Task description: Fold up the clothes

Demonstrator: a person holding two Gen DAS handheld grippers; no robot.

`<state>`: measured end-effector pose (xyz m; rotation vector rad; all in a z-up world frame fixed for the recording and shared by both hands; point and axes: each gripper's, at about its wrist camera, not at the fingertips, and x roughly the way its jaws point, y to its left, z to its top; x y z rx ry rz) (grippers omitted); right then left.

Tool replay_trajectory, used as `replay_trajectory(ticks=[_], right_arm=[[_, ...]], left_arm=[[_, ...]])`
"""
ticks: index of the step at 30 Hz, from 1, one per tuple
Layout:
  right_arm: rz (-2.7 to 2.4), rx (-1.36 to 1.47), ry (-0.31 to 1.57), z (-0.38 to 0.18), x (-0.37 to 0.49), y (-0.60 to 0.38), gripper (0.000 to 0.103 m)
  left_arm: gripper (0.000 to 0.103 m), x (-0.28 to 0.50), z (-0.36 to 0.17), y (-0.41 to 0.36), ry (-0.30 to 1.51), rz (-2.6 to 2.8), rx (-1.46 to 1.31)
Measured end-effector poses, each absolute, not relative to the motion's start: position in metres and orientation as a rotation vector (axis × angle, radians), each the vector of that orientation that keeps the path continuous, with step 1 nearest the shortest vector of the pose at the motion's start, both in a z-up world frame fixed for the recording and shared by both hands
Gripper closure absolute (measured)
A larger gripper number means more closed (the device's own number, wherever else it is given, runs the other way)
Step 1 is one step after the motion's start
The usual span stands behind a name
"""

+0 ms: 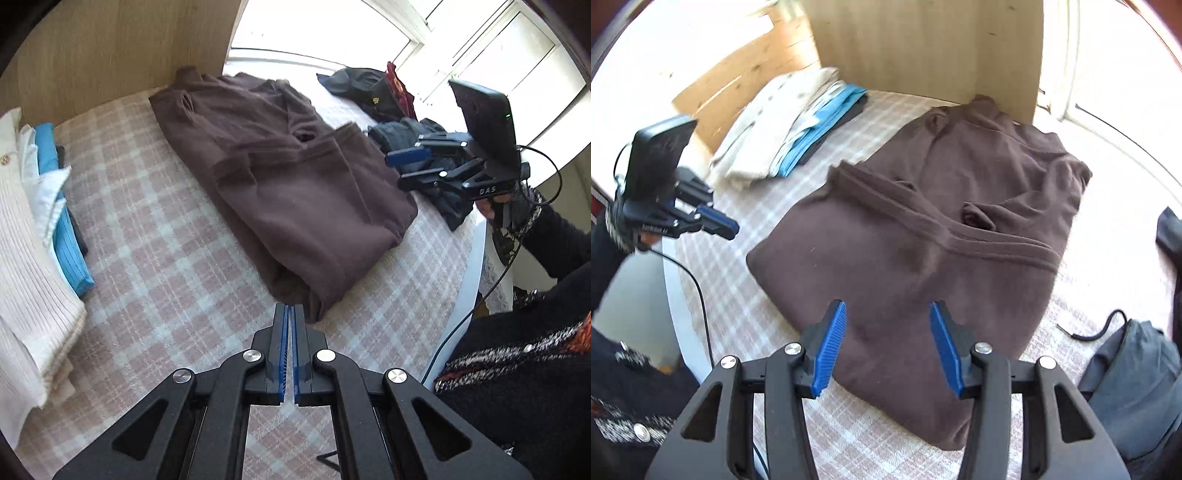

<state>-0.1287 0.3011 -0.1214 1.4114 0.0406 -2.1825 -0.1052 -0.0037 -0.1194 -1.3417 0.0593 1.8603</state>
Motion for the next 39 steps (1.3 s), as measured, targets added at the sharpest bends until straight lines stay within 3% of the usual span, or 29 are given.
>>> replay_trajectory(ticks=[3,6,7,8,9,11,15,18,21,23,26,29,30,32,33,39], right_arm=[[-2.23,1.45,-0.142,-0.132,-0.149,0.329,0.056],[-2.271,1.477,-0.207,-0.154,-0.157,0.349,0.058],[-2.291,1.509,-0.205,-0.166,-0.156,0.358,0.061],[-2.311,1.541,-0.202,-0.177,-0.155,0.368,0.071],[-2.325,1.566,-0.206,-0.185,-0.155,0.376,0.072],[-2.32,1.585,-0.241,-0.179,-0.153,0.386,0.073],[-2.348,1.452,-0.268,-0.151,-0.159,0.387,0.07],[-2.332,1.404,-0.172,-0.148,-0.181,0.364,0.065],[-2.317,1.43,-0.058,-0.163,-0.201,0.348,0.065],[-2.334,1.481,0.01,-0.184,-0.206,0.352,0.066],[-2.326,1.466,-0.075,-0.179,-0.203,0.367,0.067],[-2.333,1.475,-0.212,-0.163,-0.183,0.394,0.065],[-2.302,1.463,-0.266,-0.159,-0.171,0.403,0.065],[-2.231,1.437,-0.315,-0.156,-0.139,0.411,0.058],[-2.204,1.429,-0.317,-0.156,-0.123,0.413,0.056],[-2.121,1.508,-0.204,-0.189,-0.083,0.386,0.053]], left_arm=[[0.101,-0.128,-0.106,0.027,0.025,1.855,-1.24],[0.098,-0.155,-0.137,0.061,0.087,1.845,-1.279],[0.098,-0.163,-0.151,0.069,0.106,1.842,-1.309],[0.101,-0.17,-0.172,0.067,0.138,1.854,-1.378],[0.101,-0.176,-0.19,0.063,0.142,1.859,-1.433],[0.101,-0.184,-0.192,0.045,-0.028,1.83,-1.461],[0.103,-0.182,-0.155,0.055,0.056,1.876,-1.348],[0.103,-0.191,-0.14,0.079,0.094,1.868,-1.261],[0.097,-0.212,-0.16,0.094,0.167,1.893,-1.298],[0.101,-0.227,-0.184,0.09,0.174,1.905,-1.384],[0.101,-0.235,-0.187,0.063,0.001,1.913,-1.416],[0.103,-0.201,-0.176,0.05,-0.039,1.896,-1.408],[0.102,-0.19,-0.172,0.046,-0.053,1.891,-1.405],[0.084,-0.168,-0.164,0.037,-0.08,1.879,-1.4],[0.081,-0.156,-0.161,0.032,-0.093,1.874,-1.397],[0.076,-0.109,-0.169,0.031,-0.158,1.835,-1.442]])
